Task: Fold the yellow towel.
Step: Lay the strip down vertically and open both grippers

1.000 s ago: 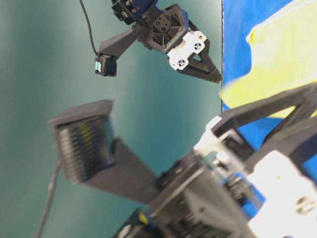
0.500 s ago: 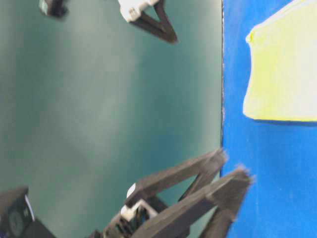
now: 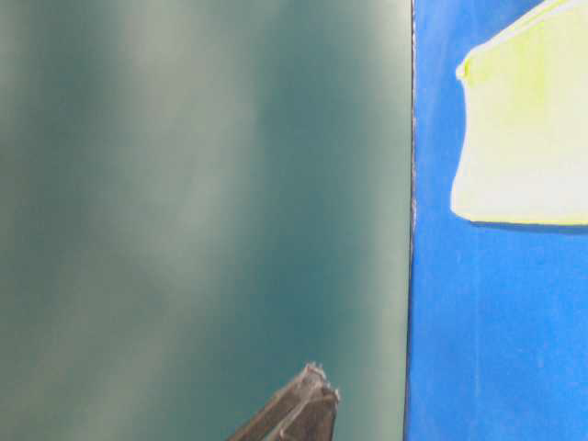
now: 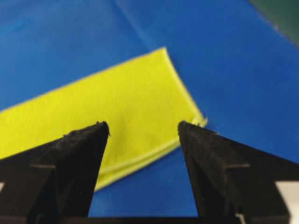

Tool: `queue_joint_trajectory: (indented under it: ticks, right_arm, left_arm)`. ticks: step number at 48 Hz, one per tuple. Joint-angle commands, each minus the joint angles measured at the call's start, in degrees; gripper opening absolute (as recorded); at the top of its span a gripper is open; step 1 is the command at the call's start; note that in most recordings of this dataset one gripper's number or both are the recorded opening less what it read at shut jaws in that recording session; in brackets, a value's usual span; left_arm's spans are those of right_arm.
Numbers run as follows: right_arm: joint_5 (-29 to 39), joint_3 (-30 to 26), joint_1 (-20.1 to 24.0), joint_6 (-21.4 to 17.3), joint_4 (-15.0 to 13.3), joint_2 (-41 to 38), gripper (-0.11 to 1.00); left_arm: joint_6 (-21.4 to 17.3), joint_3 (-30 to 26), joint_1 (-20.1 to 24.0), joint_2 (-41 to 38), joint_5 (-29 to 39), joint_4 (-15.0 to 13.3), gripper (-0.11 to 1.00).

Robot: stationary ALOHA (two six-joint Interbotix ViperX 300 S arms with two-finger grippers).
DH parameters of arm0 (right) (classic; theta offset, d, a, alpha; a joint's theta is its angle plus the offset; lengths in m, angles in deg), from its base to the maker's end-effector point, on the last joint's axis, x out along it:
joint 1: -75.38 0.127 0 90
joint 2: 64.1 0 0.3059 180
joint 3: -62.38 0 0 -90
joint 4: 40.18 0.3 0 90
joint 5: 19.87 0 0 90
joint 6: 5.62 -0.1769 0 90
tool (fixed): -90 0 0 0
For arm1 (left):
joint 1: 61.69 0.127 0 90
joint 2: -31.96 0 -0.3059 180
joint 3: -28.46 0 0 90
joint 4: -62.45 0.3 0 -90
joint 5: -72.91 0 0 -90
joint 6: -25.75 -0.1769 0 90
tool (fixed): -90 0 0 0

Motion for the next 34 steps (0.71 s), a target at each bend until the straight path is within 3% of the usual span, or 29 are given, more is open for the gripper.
queue_joint_trajectory:
  ticks: [1, 17, 34]
  right_arm:
    - [-1.05, -0.26, 0.09, 0.09, 0.35, -0.18, 0.64]
    - [-0.35, -2.11, -0.35, 0.09, 0.97, -2.02, 0.64]
    - [3.16, -10.72, -6.5, 0.97, -0.79, -21.8, 0.64]
  left_arm:
    - [0.09, -0.53, 0.09, 0.97, -0.88, 0.09, 0.76]
    - [0.0, -4.22, 2.11, -2.72, -0.88, 0.09, 0.75]
    - [0.09, -14.5, 12.48, -16.7, -0.88, 0.09, 0.75]
